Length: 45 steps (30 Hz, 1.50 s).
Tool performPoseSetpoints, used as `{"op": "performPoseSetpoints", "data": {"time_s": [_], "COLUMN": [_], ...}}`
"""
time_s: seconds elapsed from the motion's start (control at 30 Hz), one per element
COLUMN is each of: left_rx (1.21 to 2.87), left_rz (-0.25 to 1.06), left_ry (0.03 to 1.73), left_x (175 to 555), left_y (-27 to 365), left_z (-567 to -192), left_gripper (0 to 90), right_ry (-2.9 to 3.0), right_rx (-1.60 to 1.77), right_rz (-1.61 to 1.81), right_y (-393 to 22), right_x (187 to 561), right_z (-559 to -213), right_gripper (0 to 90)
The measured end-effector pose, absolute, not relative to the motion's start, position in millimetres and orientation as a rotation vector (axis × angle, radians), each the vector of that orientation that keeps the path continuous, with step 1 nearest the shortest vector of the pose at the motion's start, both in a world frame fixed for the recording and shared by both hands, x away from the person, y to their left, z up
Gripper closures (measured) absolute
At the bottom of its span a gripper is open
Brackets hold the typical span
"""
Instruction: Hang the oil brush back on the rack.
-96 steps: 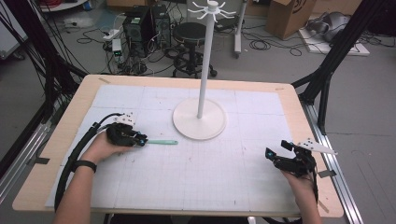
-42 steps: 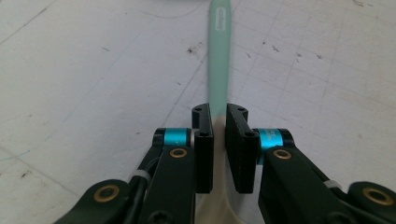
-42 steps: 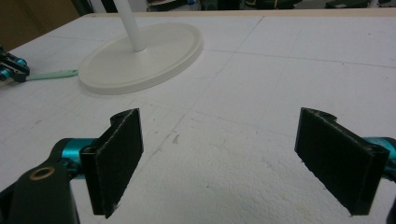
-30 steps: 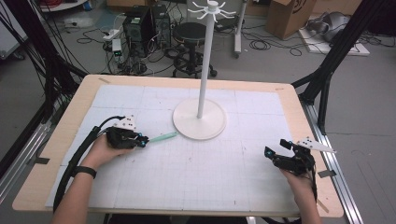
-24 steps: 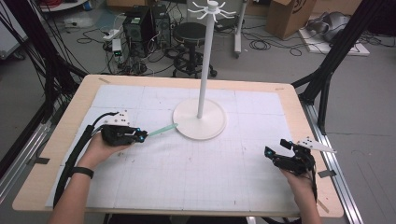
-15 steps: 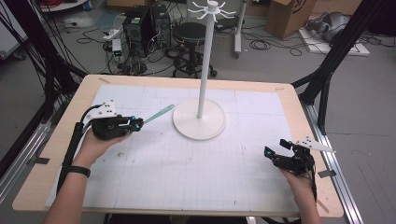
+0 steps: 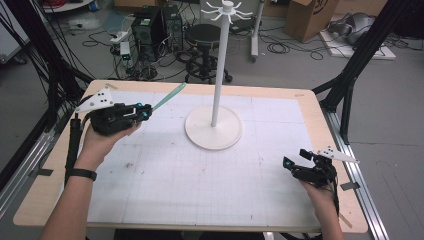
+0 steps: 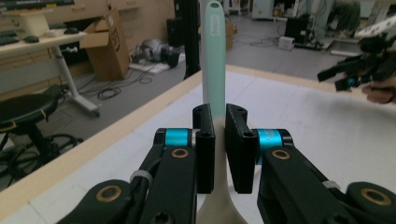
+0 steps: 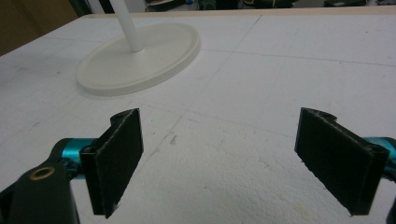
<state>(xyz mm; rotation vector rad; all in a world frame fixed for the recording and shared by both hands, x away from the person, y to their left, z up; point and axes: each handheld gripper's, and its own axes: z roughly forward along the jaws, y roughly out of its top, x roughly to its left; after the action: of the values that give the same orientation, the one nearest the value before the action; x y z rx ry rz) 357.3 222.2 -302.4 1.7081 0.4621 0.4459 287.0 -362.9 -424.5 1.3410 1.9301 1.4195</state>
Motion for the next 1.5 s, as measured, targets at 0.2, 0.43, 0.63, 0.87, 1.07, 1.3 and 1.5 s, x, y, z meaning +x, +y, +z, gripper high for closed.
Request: {"op": "performPoseSetpoints", "data": {"time_s": [0.2, 0.43, 0.63, 0.87, 1.07, 1.3, 1.5], "left_rx": [1.696, 1.677, 1.655, 1.629, 1.627, 1.636, 1.623], "left_rz": [0.447, 0.454, 0.446, 0.447, 0.447, 0.44, 0.435], "left_ry": [0.451, 0.44, 0.434, 0.414, 0.414, 0.403, 0.398], "left_x": [359.1, 362.5, 365.8, 371.4, 376.0, 378.8, 380.3], "left_y": [216.4, 207.7, 200.1, 188.8, 180.1, 173.7, 171.2], "left_z": [-280.3, -255.0, -234.2, -213.5, -197.1, -183.0, -176.0], "left_gripper": [82.7, 82.6, 82.7, 82.7, 82.7, 82.7, 82.7], "right_ry": [1.932, 1.931, 1.939, 1.942, 1.944, 1.945, 1.946], "right_rx": [1.343, 1.348, 1.35, 1.341, 1.342, 1.342, 1.345], "right_rz": [1.421, 1.424, 1.422, 1.424, 1.428, 1.433, 1.436], "right_y": [-362.8, -362.8, -363.0, -363.1, -363.6, -364.1, -363.9], "right_x": [287.0, 286.9, 287.2, 288.1, 288.2, 288.3, 288.3], "right_z": [-424.5, -424.5, -424.8, -425.3, -425.3, -425.3, -425.3], "right_gripper": [14.5, 14.4, 14.5, 14.5, 14.5, 14.5, 14.5]}}
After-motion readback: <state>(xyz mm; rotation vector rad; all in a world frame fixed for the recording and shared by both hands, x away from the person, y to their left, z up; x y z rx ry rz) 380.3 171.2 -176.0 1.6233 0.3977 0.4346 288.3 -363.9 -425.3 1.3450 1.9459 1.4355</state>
